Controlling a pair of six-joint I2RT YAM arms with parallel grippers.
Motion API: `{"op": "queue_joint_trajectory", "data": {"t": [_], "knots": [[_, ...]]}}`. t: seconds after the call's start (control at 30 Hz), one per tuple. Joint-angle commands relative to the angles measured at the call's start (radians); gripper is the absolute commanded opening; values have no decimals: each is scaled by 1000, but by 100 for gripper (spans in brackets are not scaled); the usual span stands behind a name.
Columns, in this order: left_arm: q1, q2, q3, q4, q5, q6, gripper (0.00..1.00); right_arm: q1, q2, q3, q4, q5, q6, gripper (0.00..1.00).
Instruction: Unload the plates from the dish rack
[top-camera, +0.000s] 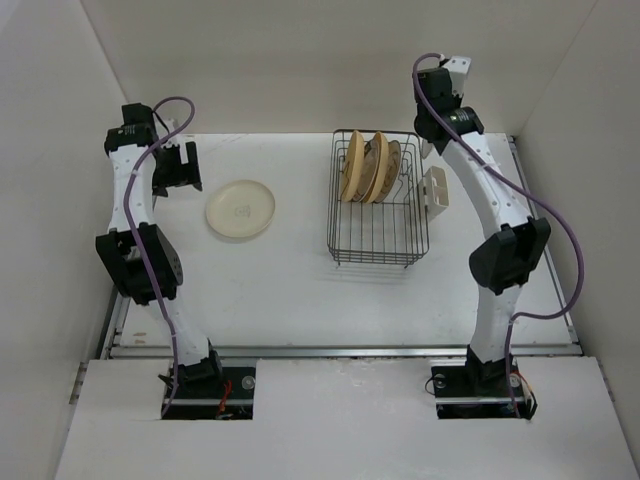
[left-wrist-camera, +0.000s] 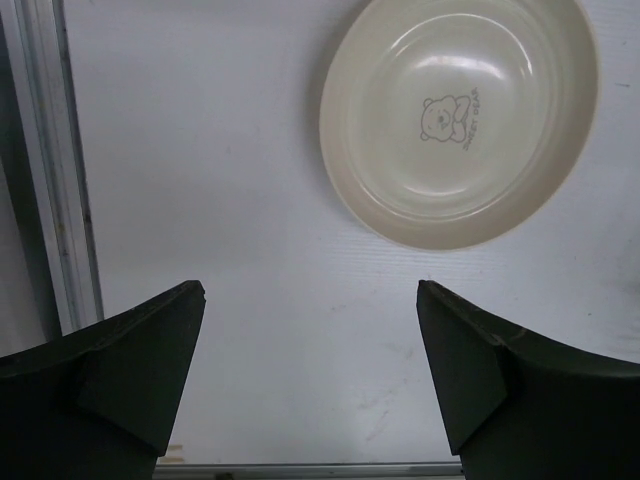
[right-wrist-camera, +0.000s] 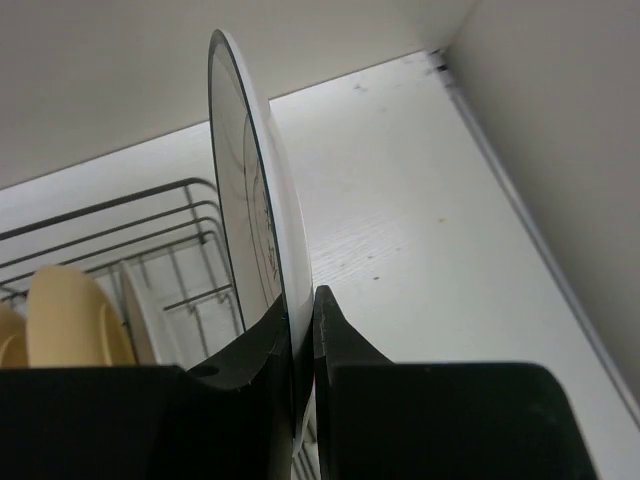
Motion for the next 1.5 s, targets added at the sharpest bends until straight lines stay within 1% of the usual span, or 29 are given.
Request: {"op": "queue_joint_trajectory", "data": {"t": [0.0,0.03,0.1,0.13,0.17,0.2,0.23,0.27,0.33,0.37,0.43,0.47,0.5,0.53,0.63,0.73,0.8,0.87,0.93,1.0,1.03,1.07,1.13,1.2,1.37,1.43,1.47], "knots": [[1,-84,11,-58,-49,31,85,39,-93,68,2,245,-68,0],[1,-84,10,-58,-49,31,85,53,-148,55,17,246,-77,0],[1,-121,-12,-58,-86,31,85,89,-219,15,89,157,-108,0],[1,-132,-23,-49,-104,40,87,135,-291,-51,117,18,-108,0],[1,-142,-37,-37,-130,29,88,160,-322,-91,145,-73,-117,0],[1,-164,-74,-23,-191,29,89,183,-343,-131,171,-180,-117,0],[11,-173,-91,-9,-216,17,91,217,-354,-190,189,-445,-117,0],[11,-182,-108,14,-234,17,92,228,-339,-214,189,-600,-117,0],[37,-191,-131,14,-244,-14,92,248,-290,-249,177,-897,-117,0],[63,-191,-143,14,-223,-24,92,278,-223,-264,177,-1110,-117,0],[91,-191,-155,3,-164,-44,92,317,-154,-265,154,-1225,-117,0],[114,-191,-155,-11,-149,-44,92,359,-118,-252,122,-1274,-132,0],[123,-191,-166,-24,-137,-44,92,382,-56,-242,108,-1291,-146,0],[123,-191,-166,-25,-126,-44,92,404,-28,-228,94,-1307,-178,0],[134,-214,-218,-35,-126,-34,92,472,57,-205,85,-1318,-200,0],[134,-259,-270,-25,-126,-25,92,481,141,-205,85,-1359,-209,0],[134,-282,-290,-15,-126,-25,92,481,187,-205,99,-1359,-198,0],[134,-291,-299,-15,-114,-25,92,481,273,-188,99,-1359,-174,0],[134,-291,-299,-15,-104,-25,92,481,288,-176,99,-1359,-162,0],[134,-302,-299,-26,-95,-25,92,490,313,-176,99,-1335,-149,7],[134,-302,-299,-26,-95,-25,92,490,313,-176,99,-1301,-149,25],[134,-302,-299,-35,-95,-25,92,490,313,-186,99,-1282,-149,38],[134,-311,-299,-35,-84,-25,92,490,301,-199,99,-1241,-149,55],[134,-311,-299,-35,-74,-25,92,490,269,-211,99,-1187,-149,60],[134,-311,-264,-35,-64,-15,92,490,187,-170,71,-1083,-172,64],[134,-311,-255,-35,-64,-15,92,490,113,-131,71,-1025,-162,70],[134,-311,-255,-35,-52,-15,92,490,82,-131,85,-996,-143,79]]}}
